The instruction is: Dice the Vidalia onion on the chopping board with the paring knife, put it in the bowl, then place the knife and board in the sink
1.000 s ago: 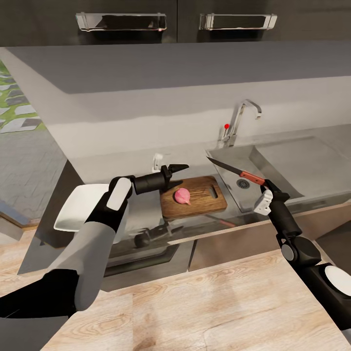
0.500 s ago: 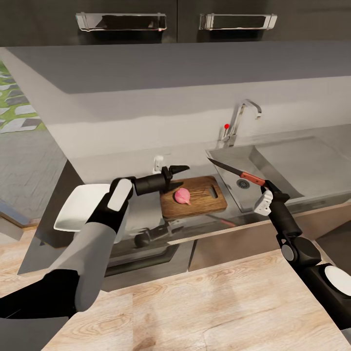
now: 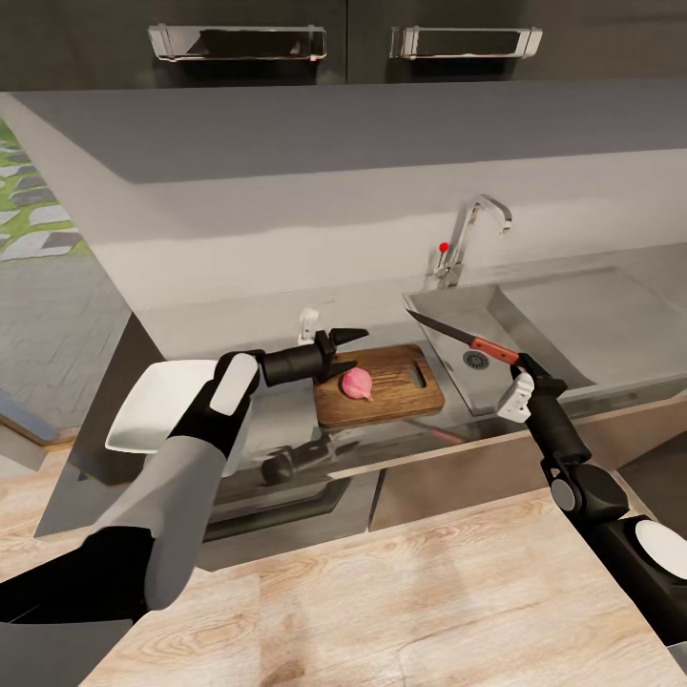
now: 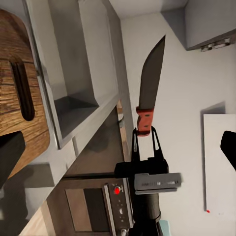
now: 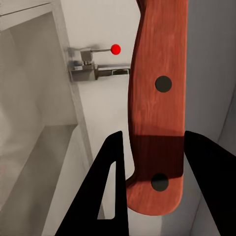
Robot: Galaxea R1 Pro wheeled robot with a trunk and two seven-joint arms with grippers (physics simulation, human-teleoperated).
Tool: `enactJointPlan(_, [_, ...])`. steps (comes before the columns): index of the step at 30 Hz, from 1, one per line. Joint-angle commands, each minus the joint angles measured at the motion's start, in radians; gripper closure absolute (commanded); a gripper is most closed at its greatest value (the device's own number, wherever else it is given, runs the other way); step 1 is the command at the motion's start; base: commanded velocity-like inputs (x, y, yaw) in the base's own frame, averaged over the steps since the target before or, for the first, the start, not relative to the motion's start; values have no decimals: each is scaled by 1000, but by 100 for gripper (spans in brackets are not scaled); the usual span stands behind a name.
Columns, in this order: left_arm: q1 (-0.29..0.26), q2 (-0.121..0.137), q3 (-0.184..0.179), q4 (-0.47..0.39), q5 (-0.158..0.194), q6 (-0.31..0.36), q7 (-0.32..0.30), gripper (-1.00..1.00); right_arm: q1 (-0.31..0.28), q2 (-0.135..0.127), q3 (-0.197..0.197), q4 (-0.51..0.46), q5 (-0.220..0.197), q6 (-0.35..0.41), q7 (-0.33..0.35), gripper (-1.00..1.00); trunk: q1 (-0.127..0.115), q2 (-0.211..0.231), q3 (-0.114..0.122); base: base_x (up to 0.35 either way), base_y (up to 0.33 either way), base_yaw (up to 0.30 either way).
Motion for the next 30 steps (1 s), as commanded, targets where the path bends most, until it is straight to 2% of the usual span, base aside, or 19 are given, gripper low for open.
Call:
enactJointPlan(1, [-1,0,4,1,-6,5,-7,-100,-1,-1,4,0,11,10,-5,100,1,-2,-2,0,0,0])
enactJointPlan(14, [1,21,4,3,-6,5,-83,-100,-1,-1,4,6,11,10,-5,100,1,-2,-2,0,0,0])
enactJointPlan(30, [2,26,4,60,-6,5,-107,-100,-1,-1,4,16,11,10,-5,100,1,-2,-2,0,0,0])
